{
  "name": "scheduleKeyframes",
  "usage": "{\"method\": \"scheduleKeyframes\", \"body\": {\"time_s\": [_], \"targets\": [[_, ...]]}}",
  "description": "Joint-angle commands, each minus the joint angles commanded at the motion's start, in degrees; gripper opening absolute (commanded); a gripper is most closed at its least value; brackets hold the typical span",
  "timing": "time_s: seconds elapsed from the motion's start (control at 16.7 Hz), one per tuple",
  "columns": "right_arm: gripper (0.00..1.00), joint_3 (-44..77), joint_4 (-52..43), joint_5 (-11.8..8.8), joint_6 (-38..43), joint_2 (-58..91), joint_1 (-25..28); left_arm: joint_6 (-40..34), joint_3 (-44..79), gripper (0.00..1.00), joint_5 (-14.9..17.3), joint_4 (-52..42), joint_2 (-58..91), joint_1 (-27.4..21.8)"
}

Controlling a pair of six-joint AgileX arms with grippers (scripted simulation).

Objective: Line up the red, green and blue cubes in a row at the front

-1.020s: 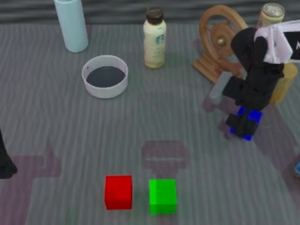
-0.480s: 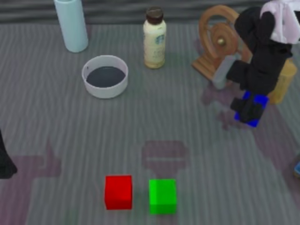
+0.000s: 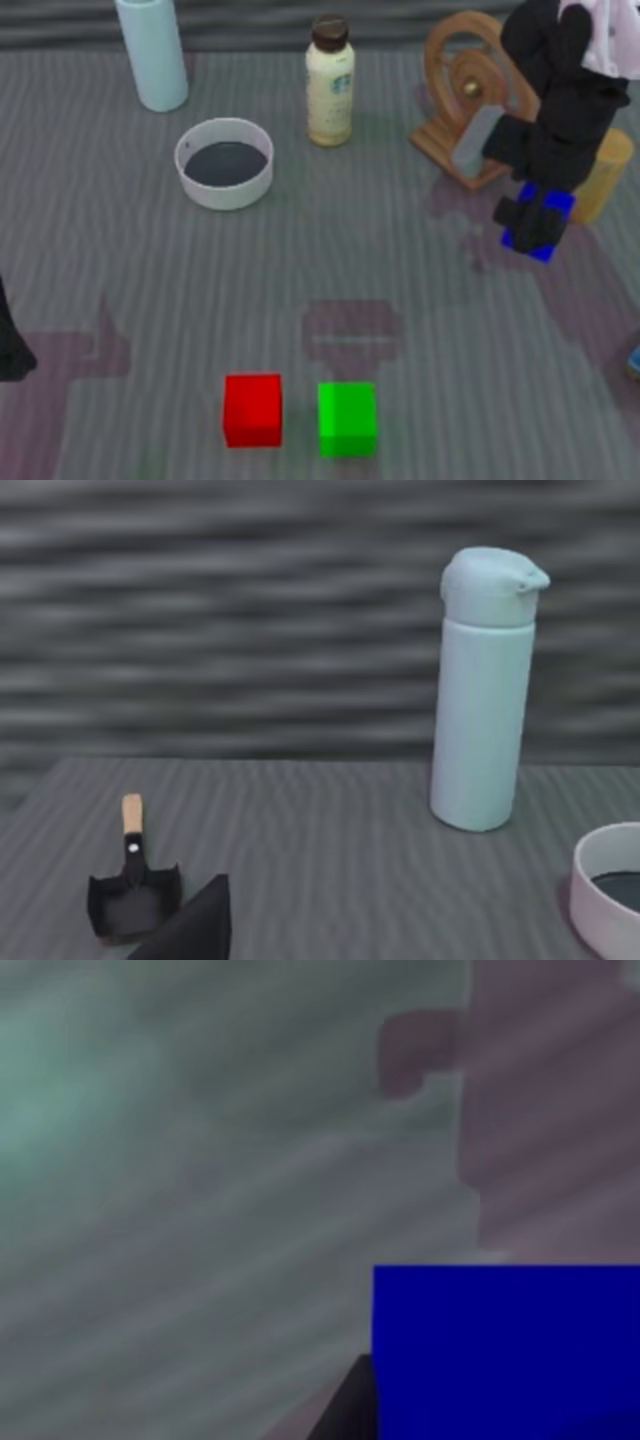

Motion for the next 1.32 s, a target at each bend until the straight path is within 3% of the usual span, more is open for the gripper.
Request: {"method": "scheduleKeyframes", "body": {"time_s": [0.18, 0.48, 0.66, 1.02, 1.32], "targets": [[0.0, -5.6, 1.1, -0.1, -0.5, -4.7, 5.5, 0.0, 0.0, 1.0, 0.0, 0.0, 0.0, 0.0], [0.0, -20.3, 3.6, -0.1, -1.9, -16.3, 20.2, 0.0, 0.0, 1.0, 0.0, 0.0, 0.0, 0.0], [0.0, -26.1, 4.7, -0.2, -2.6, -21.4, 26.1, 0.0, 0.0, 1.0, 0.0, 0.0, 0.0, 0.0], [0.0, -26.9, 4.9, -0.2, -2.6, -21.9, 26.7, 0.0, 0.0, 1.0, 0.0, 0.0, 0.0, 0.0], [0.0, -31.2, 12.3, -0.2, -2.5, -19.0, 26.7, 0.0, 0.0, 1.0, 0.0, 0.0, 0.0, 0.0]]}}
